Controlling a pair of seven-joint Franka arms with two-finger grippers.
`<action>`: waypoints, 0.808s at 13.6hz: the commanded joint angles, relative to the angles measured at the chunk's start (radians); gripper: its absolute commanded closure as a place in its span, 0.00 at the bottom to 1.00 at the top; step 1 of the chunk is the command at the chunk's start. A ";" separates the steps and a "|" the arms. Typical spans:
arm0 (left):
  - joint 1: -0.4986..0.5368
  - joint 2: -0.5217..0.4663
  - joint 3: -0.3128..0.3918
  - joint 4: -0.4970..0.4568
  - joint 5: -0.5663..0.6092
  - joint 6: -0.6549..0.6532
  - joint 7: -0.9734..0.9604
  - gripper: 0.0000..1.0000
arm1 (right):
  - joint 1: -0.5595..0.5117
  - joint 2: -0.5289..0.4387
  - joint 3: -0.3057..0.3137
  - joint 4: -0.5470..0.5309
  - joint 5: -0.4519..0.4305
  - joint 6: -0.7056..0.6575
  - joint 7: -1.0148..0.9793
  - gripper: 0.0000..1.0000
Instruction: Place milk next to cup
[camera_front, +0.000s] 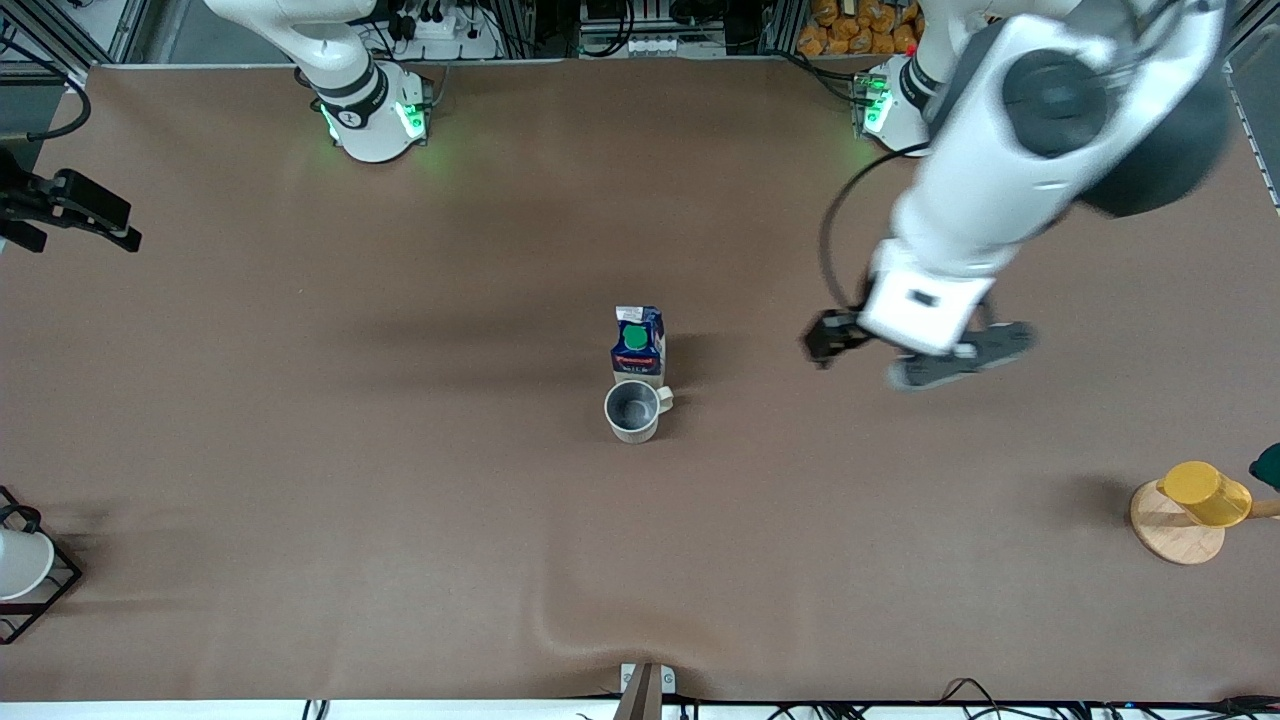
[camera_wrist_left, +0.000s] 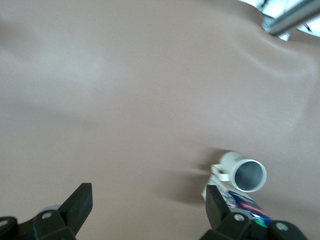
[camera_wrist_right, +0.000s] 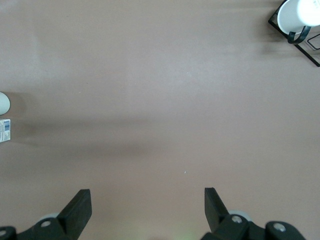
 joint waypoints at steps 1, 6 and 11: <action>0.112 -0.085 -0.016 -0.054 0.011 -0.051 0.150 0.00 | 0.015 -0.004 0.004 -0.007 -0.008 0.005 -0.008 0.00; 0.224 -0.154 -0.018 -0.069 0.006 -0.141 0.339 0.00 | 0.017 -0.004 0.003 -0.006 -0.015 0.008 -0.005 0.00; 0.252 -0.243 -0.013 -0.167 0.003 -0.141 0.390 0.00 | 0.015 -0.004 0.003 -0.007 -0.012 0.006 -0.005 0.00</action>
